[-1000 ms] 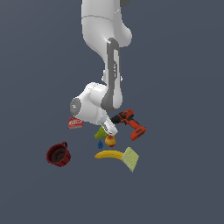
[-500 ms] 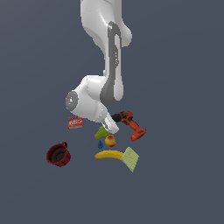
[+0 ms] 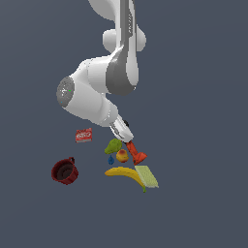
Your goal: Pick up a designated object from a clutter of objects.
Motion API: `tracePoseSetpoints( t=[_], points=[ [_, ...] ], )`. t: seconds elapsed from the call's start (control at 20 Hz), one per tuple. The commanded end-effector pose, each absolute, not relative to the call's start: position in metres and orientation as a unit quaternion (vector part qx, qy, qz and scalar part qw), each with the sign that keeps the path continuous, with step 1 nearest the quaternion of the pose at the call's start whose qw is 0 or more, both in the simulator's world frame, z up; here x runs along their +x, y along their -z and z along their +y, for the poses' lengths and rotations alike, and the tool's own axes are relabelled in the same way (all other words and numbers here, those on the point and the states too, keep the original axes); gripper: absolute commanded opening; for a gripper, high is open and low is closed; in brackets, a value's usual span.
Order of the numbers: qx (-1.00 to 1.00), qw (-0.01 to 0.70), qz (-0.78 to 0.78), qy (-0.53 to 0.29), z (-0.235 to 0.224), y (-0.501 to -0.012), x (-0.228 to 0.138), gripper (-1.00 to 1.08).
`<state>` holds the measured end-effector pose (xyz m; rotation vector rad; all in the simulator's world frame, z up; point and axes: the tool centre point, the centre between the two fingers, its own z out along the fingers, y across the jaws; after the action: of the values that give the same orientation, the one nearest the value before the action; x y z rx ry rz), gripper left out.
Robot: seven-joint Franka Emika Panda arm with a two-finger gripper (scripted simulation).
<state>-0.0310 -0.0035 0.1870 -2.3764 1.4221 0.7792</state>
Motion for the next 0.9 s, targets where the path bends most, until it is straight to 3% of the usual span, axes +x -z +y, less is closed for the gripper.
tracePoseSetpoints(
  t=[0.0, 0.85],
  points=[
    [-0.819, 0.133, 0.490, -0.265, -0.004, -0.219, -0.020, -1.00],
    [-0.819, 0.133, 0.490, -0.267, 0.000, -0.374, 0.032, -1.00]
  ],
)
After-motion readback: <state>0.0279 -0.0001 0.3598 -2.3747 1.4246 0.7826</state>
